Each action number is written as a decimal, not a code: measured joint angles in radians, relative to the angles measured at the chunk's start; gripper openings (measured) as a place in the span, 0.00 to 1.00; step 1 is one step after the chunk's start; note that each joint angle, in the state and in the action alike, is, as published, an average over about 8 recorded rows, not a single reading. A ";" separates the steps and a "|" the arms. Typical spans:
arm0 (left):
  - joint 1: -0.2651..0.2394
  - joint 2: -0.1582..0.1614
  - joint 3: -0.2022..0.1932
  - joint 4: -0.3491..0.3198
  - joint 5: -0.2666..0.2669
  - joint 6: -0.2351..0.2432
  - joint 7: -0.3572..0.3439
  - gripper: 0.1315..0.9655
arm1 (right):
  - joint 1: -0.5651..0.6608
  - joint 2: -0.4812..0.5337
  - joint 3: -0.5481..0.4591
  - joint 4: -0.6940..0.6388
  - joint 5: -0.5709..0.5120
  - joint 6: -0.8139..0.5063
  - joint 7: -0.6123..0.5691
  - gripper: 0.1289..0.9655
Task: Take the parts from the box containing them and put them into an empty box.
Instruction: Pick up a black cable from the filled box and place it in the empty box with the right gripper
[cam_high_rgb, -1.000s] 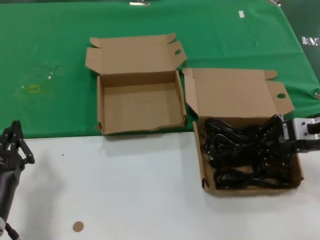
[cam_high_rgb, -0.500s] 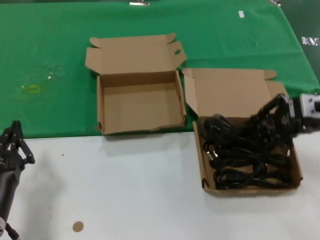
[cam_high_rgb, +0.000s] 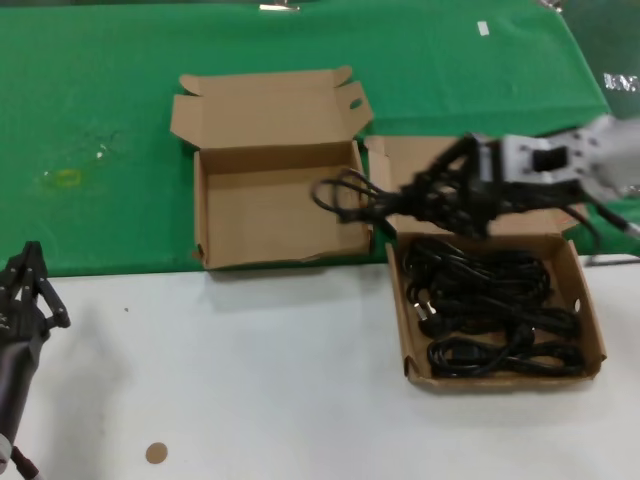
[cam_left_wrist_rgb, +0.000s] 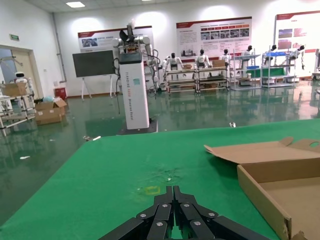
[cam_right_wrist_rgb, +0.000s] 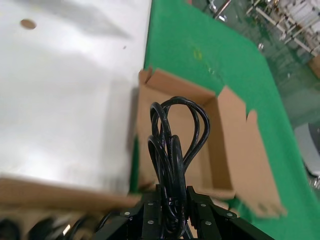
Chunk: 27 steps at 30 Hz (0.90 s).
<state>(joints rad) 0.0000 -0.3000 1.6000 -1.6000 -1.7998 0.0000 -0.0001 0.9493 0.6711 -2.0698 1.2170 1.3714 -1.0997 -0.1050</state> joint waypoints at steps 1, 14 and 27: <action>0.000 0.000 0.000 0.000 0.000 0.000 0.000 0.02 | 0.010 -0.019 -0.007 -0.007 -0.009 0.007 0.001 0.13; 0.000 0.000 0.000 0.000 0.000 0.000 0.000 0.02 | 0.125 -0.246 -0.091 -0.140 -0.099 0.090 0.006 0.13; 0.000 0.000 0.000 0.000 0.000 0.000 0.000 0.02 | 0.214 -0.411 -0.124 -0.391 -0.120 0.175 -0.092 0.13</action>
<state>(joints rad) 0.0000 -0.3000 1.6000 -1.6000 -1.7999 0.0000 -0.0001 1.1631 0.2605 -2.1938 0.8263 1.2518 -0.9243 -0.1969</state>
